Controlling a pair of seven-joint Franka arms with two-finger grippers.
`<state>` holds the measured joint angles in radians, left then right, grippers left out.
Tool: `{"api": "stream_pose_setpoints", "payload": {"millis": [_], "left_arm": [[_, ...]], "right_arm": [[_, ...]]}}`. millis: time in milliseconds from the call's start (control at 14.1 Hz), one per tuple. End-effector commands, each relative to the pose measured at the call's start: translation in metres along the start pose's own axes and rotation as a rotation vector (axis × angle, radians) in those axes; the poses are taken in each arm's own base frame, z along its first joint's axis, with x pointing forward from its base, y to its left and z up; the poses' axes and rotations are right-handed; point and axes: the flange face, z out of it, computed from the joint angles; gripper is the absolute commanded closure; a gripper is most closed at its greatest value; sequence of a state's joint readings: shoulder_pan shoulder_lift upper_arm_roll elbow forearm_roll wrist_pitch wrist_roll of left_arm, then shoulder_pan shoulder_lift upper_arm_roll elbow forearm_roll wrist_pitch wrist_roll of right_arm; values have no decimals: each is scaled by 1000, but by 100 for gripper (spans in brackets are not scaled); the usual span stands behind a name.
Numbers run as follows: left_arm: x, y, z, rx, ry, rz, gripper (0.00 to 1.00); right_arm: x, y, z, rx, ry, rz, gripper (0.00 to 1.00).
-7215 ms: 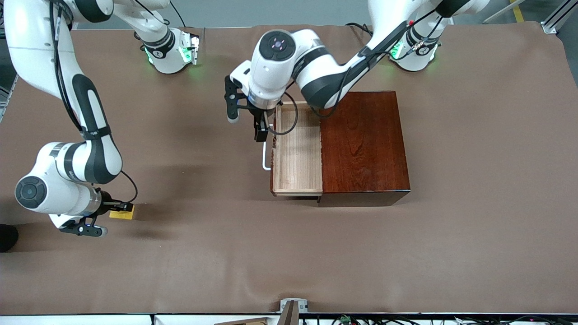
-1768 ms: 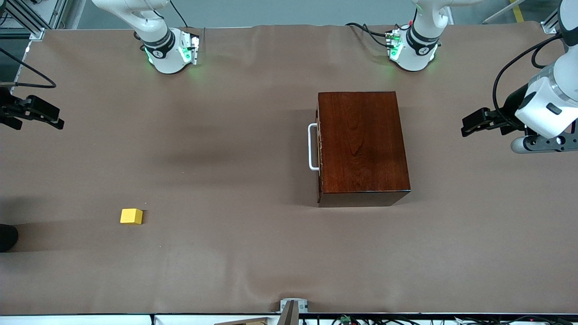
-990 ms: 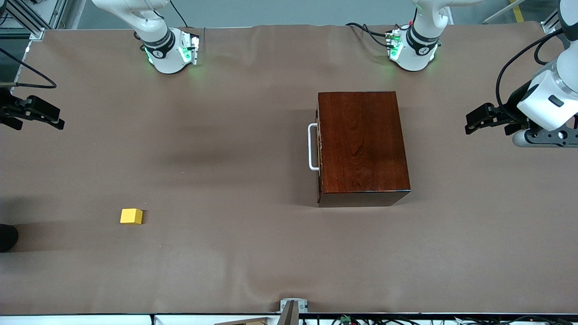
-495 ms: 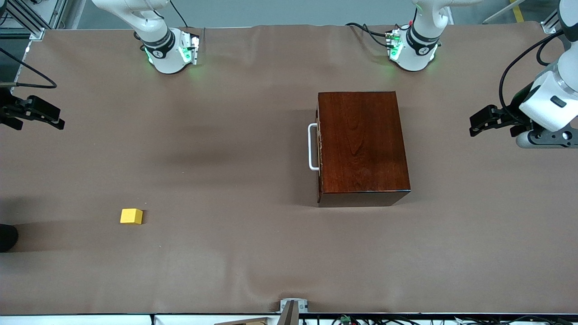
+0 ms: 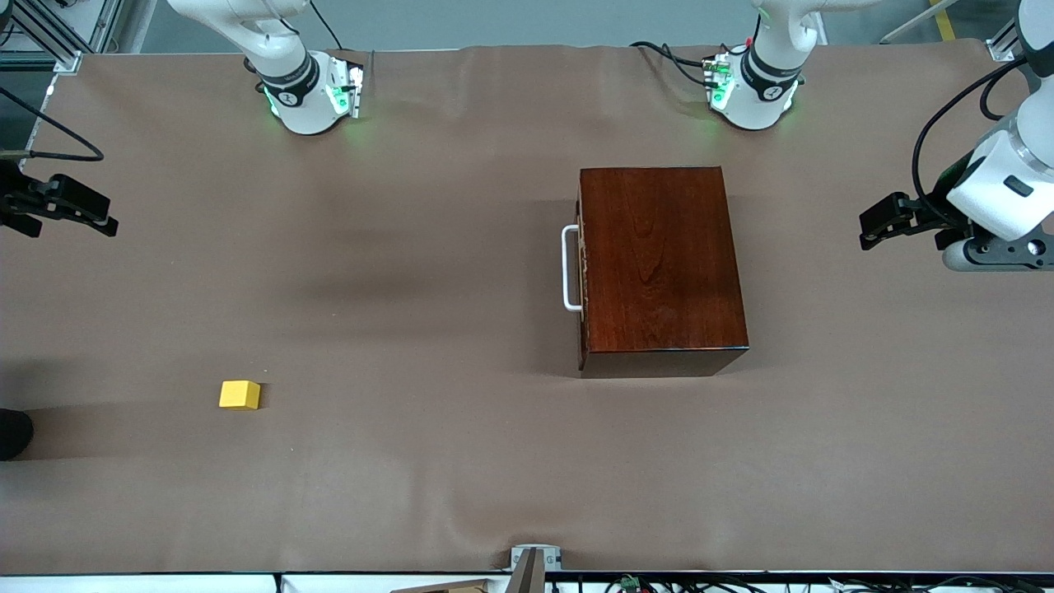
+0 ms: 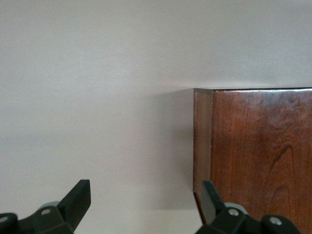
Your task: Open drawer, take yellow block, close drawer
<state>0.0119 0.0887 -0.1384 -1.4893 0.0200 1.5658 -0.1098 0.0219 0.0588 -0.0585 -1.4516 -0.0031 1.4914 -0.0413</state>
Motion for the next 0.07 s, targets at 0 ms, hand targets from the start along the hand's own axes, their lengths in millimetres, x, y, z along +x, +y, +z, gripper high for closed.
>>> {"api": "stream_pose_setpoints", "payload": {"millis": [0], "left_arm": [[-6, 0, -4, 20, 16, 23, 0]], "right_arm": [[0, -1, -2, 6, -1, 7, 0]]}}
